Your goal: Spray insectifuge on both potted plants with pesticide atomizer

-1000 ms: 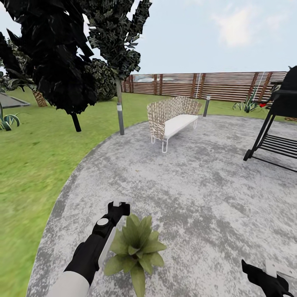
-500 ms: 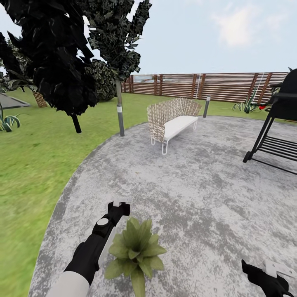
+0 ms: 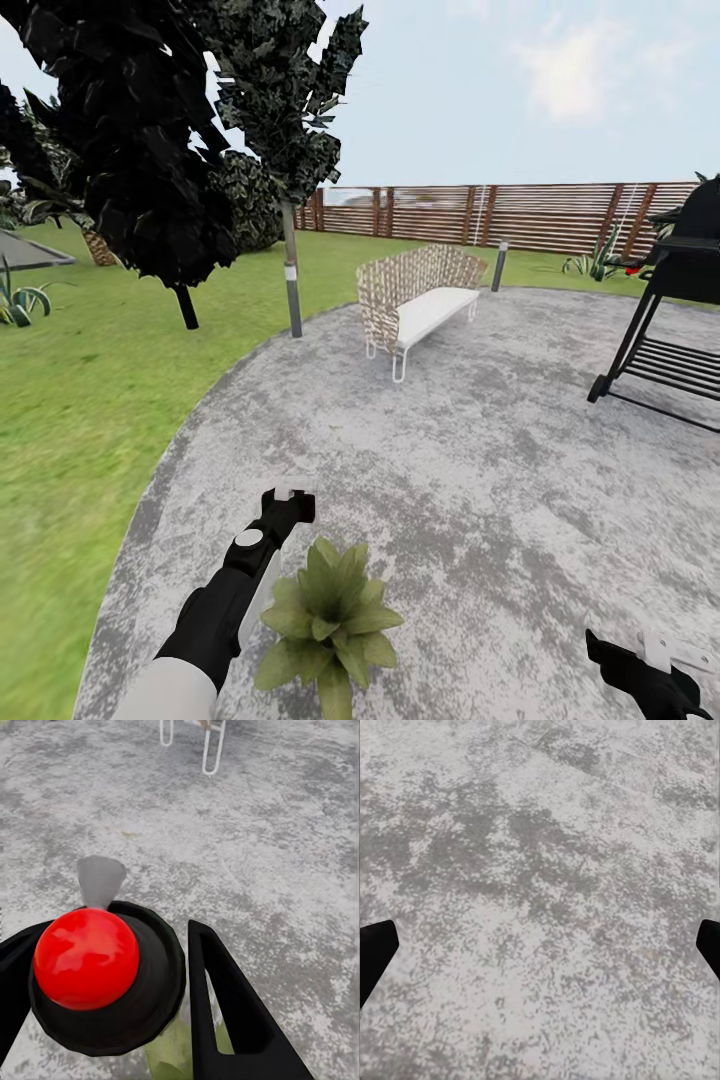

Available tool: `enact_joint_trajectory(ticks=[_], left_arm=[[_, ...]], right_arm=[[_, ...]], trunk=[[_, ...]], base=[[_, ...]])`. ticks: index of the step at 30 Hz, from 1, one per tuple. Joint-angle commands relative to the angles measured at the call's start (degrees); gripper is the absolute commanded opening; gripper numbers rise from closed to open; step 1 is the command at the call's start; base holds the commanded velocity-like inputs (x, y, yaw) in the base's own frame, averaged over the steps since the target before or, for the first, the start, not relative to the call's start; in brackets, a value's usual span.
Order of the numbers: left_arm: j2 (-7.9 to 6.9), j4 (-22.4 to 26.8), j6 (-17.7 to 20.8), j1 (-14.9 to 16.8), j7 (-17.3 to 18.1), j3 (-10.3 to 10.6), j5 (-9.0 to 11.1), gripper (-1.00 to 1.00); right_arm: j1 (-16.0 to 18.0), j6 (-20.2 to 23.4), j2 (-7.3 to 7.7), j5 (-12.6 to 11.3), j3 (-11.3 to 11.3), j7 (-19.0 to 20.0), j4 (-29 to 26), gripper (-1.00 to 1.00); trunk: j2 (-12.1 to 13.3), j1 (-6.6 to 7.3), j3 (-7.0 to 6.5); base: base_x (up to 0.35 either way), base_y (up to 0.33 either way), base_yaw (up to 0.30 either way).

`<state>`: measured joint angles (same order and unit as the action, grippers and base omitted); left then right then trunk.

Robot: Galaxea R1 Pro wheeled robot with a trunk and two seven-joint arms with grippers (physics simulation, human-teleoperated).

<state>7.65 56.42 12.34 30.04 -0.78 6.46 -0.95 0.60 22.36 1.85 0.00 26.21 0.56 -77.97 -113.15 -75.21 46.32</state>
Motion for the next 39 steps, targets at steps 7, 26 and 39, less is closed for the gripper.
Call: enact_joint_trajectory(ticks=[7, 26, 39], left_arm=[[0.00, 0.01, 0.36, -0.24, -0.10, 0.13, -0.09, -1.00], [0.01, -0.17, 0.32, -0.34, -0.10, 1.01, 0.04, -1.00], [0.00, -0.10, 0.40, -0.34, -0.10, 1.01, -0.02, -1.00]], right_arm=[[0.02, 0.31, 0.00, 0.00, 0.07, 0.06, -0.08, 1.00], [0.02, 0.31, 0.04, 0.09, 0.18, -0.01, -0.03, 1.00], [0.02, 0.31, 0.07, 0.09, 0.21, 0.02, 0.00, 1.00]], trunk=[[2.80, 1.55, -1.51], [4.00, 2.21, -2.07], [9.22, 5.07, -4.40]], base=[[0.000, 0.000, 0.000], [0.000, 0.000, 0.000], [0.000, 0.000, 0.000]])
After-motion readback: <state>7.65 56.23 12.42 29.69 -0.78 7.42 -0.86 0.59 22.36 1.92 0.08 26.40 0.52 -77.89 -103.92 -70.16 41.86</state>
